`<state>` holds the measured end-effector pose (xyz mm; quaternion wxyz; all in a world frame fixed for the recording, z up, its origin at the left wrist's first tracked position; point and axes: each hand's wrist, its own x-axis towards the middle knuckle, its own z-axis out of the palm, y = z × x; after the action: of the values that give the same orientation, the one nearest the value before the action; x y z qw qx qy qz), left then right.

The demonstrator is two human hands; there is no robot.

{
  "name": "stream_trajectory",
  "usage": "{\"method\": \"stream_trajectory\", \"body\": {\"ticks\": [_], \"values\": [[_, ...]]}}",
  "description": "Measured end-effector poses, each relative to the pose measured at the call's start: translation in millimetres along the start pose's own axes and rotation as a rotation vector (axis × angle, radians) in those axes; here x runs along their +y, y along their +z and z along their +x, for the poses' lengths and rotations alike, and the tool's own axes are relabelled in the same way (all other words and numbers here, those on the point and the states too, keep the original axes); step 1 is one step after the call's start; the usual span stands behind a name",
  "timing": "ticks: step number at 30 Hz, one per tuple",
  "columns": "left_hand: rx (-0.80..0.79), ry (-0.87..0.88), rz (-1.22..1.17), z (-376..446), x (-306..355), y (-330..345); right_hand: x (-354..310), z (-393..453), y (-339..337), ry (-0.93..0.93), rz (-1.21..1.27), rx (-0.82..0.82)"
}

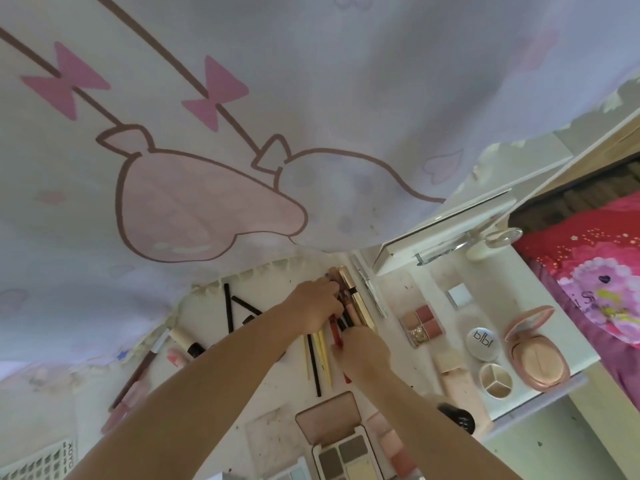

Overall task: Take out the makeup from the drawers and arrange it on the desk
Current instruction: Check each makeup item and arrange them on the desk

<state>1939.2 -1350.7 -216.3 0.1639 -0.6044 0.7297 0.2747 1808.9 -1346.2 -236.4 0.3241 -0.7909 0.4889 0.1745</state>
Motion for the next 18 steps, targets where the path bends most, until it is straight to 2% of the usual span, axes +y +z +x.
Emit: {"method": "stream_trajectory", "body": {"ticks": [6, 10, 13, 18], "values": [[0.061, -0.018, 0.007, -2, -10, 9, 3, 1, 5, -0.059, -0.019, 0.065], [0.193, -0.082, -0.099, -15, -14, 14, 7, -2, 1, -0.132, 0.006, 0.119], [0.271, -0.18, -0.166, -40, -21, 27, 6, -5, -5, -0.225, -0.007, 0.139], [0.369, -0.478, -0.33, -92, -29, 58, -24, 2, -19, -0.414, -0.076, 0.094]]}}
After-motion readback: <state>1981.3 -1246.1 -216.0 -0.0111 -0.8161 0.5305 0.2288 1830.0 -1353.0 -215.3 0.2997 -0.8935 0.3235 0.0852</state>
